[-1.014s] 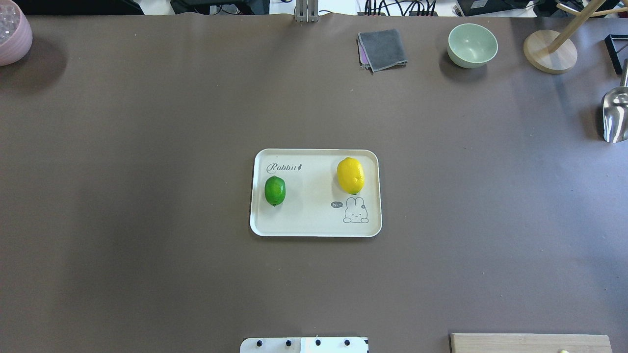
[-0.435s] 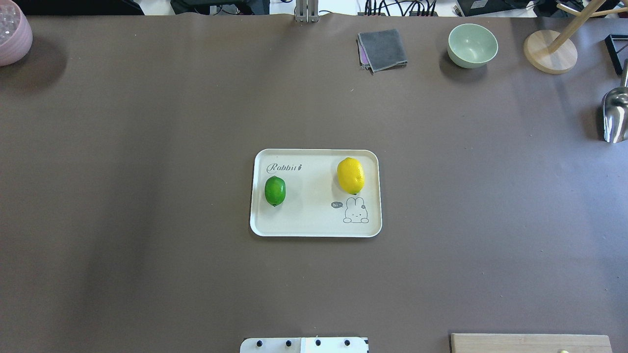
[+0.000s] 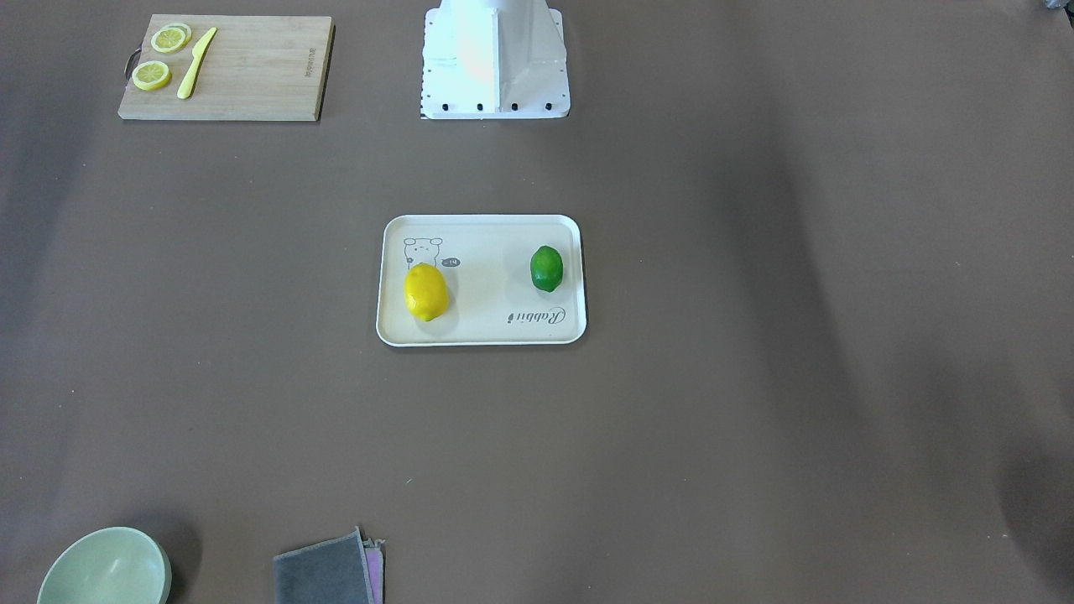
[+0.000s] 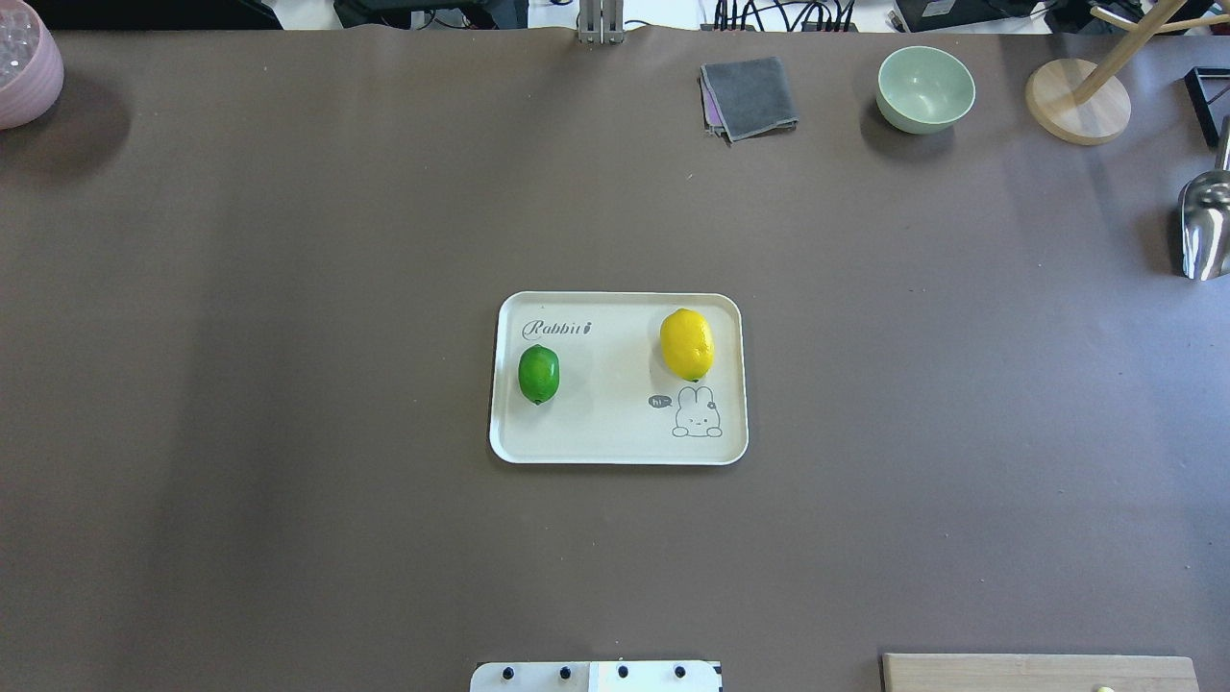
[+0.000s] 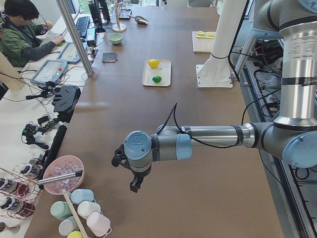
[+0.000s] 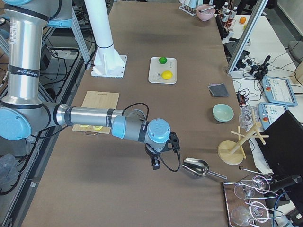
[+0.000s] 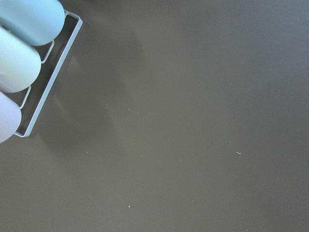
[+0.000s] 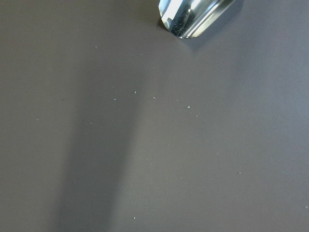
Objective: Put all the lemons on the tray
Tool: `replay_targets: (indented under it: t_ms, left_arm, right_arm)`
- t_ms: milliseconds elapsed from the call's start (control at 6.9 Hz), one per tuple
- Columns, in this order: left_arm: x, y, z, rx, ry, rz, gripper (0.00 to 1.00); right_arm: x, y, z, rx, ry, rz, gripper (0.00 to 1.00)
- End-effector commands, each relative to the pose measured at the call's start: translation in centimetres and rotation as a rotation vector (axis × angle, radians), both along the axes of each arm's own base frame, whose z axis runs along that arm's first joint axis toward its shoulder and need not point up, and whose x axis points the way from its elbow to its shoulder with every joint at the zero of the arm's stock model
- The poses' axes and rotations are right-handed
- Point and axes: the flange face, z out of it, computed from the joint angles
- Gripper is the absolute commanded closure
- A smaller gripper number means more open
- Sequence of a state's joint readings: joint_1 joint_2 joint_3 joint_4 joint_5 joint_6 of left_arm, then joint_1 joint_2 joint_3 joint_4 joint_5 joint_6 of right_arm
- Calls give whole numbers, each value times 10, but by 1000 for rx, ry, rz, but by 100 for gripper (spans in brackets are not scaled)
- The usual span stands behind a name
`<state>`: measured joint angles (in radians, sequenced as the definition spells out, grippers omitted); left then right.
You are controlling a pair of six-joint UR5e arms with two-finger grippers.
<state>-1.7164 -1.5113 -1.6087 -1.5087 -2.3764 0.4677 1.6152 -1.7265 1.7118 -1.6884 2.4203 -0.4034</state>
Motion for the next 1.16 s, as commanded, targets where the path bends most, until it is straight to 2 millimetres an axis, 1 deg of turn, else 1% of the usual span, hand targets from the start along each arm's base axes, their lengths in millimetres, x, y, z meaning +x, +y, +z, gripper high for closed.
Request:
replay_targets:
  t_ms: [0,145,435,580,725,870,1014]
  left_arm:
    - [-7,1,-3,-164,10,-170,2]
    - [-7,2,-8,-223,19,-237,2]
    - [-6,6,-6,-224,24,-240,2]
    - [-5,6,-14,-209,20,-238,2]
    - [-4,15,-27,-186,19,-238,2]
    - [-3,20,-38,-163,17,-238,2]
    - [-3,19,-39,-160,17,-238,2]
  right_arm:
    - [1,-2,-1,28,-2,2,0]
    - [0,-1,0,27,-2,2,0]
    - [0,-1,-1,29,-2,-1,0]
    - [0,0,0,28,-4,0,0]
    - [0,0,0,26,-4,0,0]
    - [0,0,0,26,-5,0,0]
    - [0,0,0,28,-5,-1,0]
